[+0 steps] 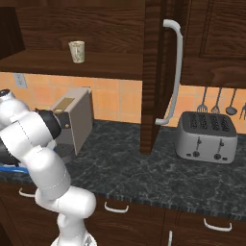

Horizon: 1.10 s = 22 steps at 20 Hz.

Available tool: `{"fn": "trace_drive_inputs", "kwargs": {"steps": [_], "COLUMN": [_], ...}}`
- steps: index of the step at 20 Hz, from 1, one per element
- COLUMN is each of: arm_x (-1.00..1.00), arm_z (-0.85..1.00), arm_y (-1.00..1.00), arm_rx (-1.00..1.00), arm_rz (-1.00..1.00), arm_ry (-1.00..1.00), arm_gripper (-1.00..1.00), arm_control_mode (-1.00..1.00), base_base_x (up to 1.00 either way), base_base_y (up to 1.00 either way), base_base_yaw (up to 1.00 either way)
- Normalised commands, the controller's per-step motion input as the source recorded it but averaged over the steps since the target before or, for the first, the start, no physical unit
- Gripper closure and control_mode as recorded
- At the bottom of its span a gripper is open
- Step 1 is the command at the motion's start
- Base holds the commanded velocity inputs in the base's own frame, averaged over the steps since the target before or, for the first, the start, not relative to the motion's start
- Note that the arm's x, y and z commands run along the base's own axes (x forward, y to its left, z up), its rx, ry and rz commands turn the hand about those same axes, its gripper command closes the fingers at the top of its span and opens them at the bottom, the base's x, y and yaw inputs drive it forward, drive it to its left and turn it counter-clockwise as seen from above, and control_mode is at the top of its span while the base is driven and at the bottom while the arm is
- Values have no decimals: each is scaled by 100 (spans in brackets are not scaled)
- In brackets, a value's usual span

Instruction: Pick the kettle from the counter and place it on the tray. Then pick the mug from the cabinet and place it on the tray. Then close the cabinet doors.

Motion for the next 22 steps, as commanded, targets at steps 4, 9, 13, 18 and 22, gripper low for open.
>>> {"fn": "trace_drive_inputs", "kwargs": {"steps": [4,9,13,18,22], "arm_x": [-46,-66,-67,-44,-35], "arm_z": [0,0,13,45,62], "arm_y": [-1,-6,-36,-57,-57], "arm_rx": [0,0,0,2,2], "arm_rz": [-1,0,1,0,0], "arm_ry": [0,-1,-7,0,0], "arm_gripper": [-100,-100,-100,-100,-100], "arm_control_mode": [-100,-100,-100,-100,-100], "base_base_x": [0,0,0,0,0], "base_base_y": [0,0,0,0,0], "base_base_yaw": [0,0,0,0,0]}}
